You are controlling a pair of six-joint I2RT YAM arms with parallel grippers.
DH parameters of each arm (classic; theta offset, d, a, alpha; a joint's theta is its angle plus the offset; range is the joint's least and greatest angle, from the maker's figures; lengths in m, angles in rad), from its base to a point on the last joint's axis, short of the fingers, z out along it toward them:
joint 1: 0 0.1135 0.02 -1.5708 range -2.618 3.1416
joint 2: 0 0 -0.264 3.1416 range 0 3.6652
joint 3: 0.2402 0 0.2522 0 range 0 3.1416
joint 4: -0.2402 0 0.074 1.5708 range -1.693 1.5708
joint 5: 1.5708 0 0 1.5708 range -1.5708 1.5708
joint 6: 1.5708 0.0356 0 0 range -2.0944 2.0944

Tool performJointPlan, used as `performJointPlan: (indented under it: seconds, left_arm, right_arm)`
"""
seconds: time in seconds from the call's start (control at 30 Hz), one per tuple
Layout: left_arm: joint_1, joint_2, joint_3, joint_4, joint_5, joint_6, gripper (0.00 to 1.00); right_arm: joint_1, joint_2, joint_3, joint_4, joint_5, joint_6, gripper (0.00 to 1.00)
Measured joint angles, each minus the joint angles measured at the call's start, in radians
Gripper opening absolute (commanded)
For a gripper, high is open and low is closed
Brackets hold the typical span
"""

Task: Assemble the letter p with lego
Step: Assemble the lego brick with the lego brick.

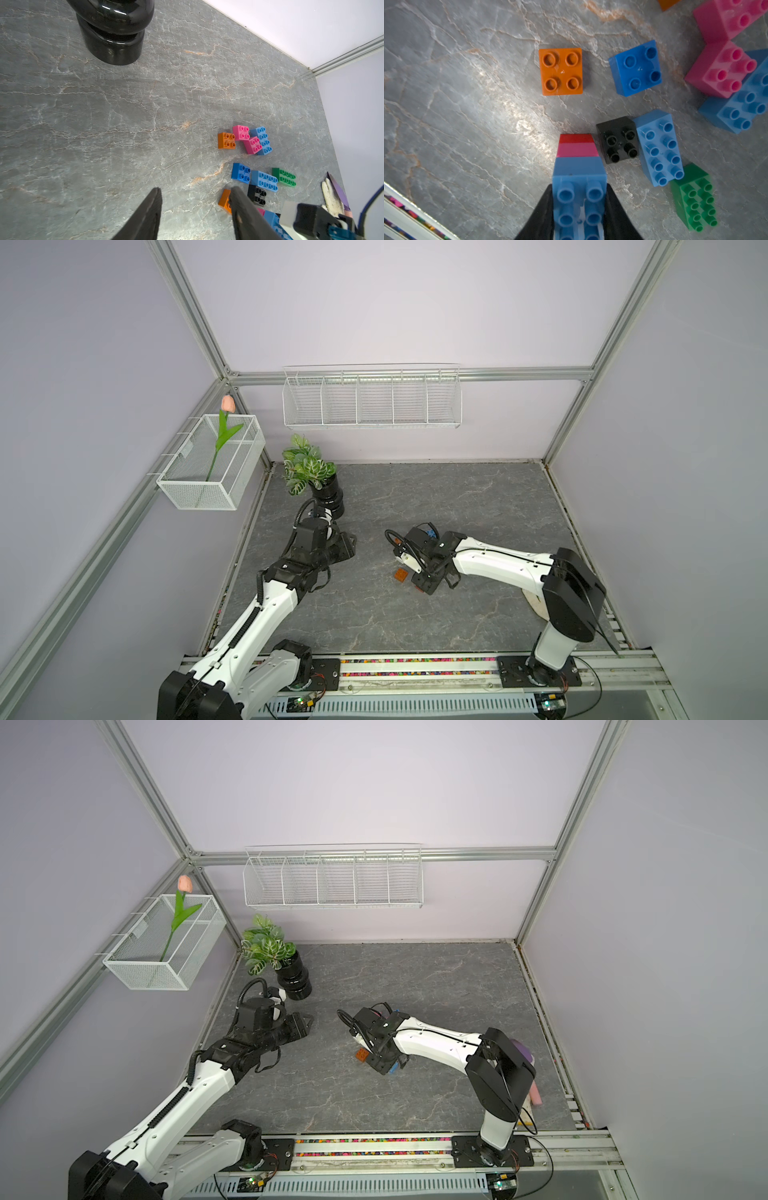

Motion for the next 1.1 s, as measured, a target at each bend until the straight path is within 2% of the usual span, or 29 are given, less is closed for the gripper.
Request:
performJointPlan:
  seconds: [0.63, 1.1]
  left_arm:
    - [0.0, 0.002, 0.0, -0.004, -0.001, 0.003, 0.56]
    - [0.0, 0.006, 0.0, -0.011, -0.001, 0.004, 0.56]
  right_arm:
    - [-0.003, 0.019, 0.006, -0.005, 0.0, 0.058, 0.16]
    - [-0.012, 0.014, 0.018, 0.007, 0.015, 0.105, 0.17]
